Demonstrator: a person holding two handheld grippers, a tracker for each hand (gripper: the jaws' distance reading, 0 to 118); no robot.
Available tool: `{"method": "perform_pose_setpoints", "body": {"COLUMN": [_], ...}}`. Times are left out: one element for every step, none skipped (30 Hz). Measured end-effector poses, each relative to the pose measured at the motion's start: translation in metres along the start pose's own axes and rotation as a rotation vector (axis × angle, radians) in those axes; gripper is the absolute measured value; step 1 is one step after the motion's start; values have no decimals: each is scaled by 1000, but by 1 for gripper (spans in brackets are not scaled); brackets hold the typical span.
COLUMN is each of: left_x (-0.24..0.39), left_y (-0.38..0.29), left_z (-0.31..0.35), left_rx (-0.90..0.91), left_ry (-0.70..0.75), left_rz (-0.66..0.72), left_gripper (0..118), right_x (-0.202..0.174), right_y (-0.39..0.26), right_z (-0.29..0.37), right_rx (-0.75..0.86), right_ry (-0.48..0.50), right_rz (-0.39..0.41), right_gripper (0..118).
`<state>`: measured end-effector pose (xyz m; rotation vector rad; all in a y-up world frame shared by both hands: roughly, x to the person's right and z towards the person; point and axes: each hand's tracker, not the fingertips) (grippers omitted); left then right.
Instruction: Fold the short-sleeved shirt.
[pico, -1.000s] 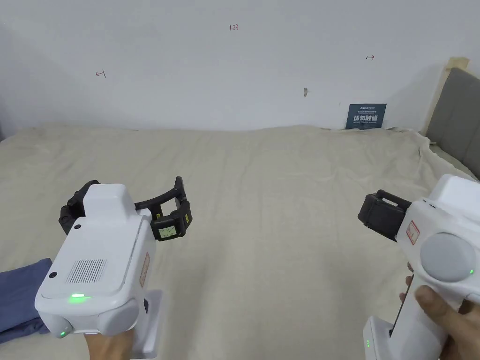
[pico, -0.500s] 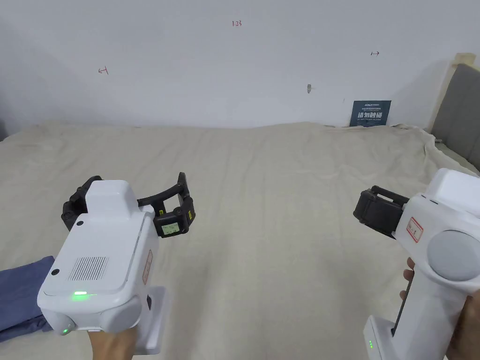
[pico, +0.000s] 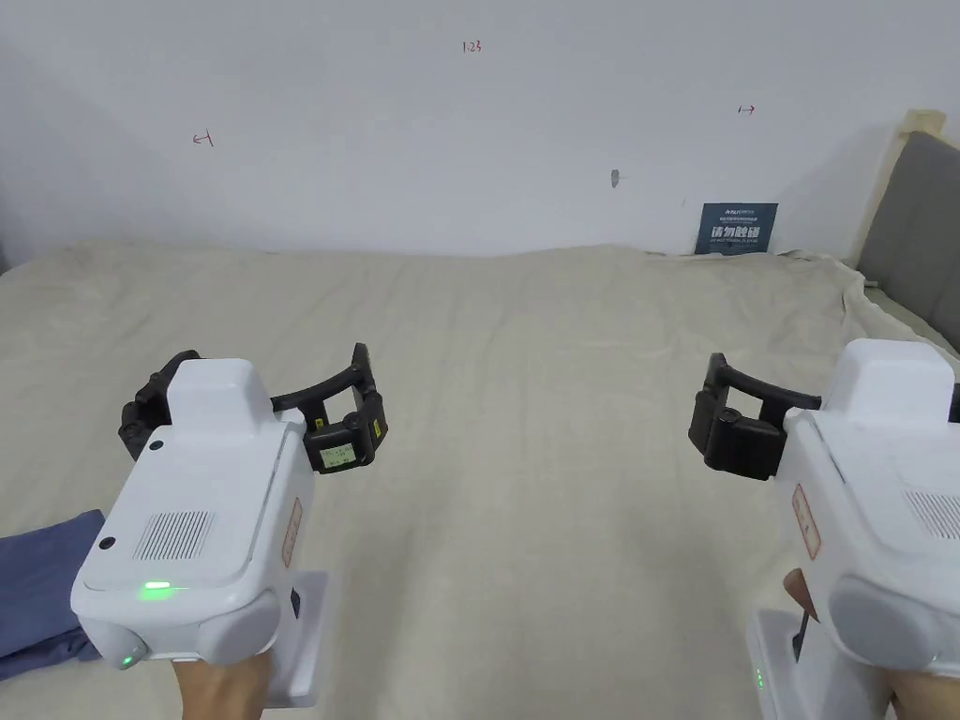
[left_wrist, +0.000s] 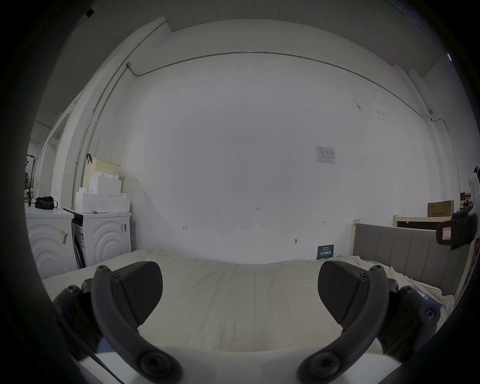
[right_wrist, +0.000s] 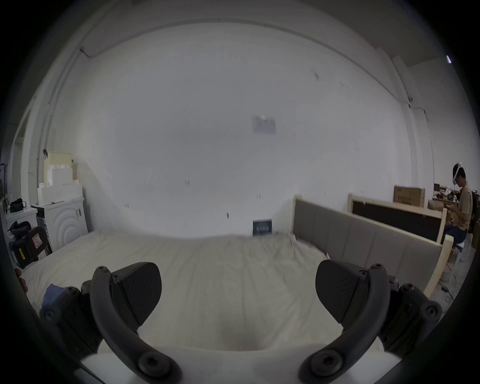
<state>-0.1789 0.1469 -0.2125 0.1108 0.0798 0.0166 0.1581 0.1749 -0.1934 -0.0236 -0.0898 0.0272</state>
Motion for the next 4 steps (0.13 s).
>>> {"method": "perform_pose_setpoints", "body": {"left_x": [0,0,0,0], "left_y": [0,0,0,0], "left_z": [0,0,0,0], "left_rx": [0,0,0,0], "left_ry": [0,0,-1,0], "left_rz": [0,0,-1,-2], "left_gripper": [118,118,118,118], "right_x": [-1,-2,-2,-2], "right_y": [1,2,1,1], "right_z": [3,4,5,5], "right_rx": [9,7,18,37], "right_ry": [8,3,5,11], "right_rz": [20,27,23,16], "right_gripper": [118,118,118,118]}}
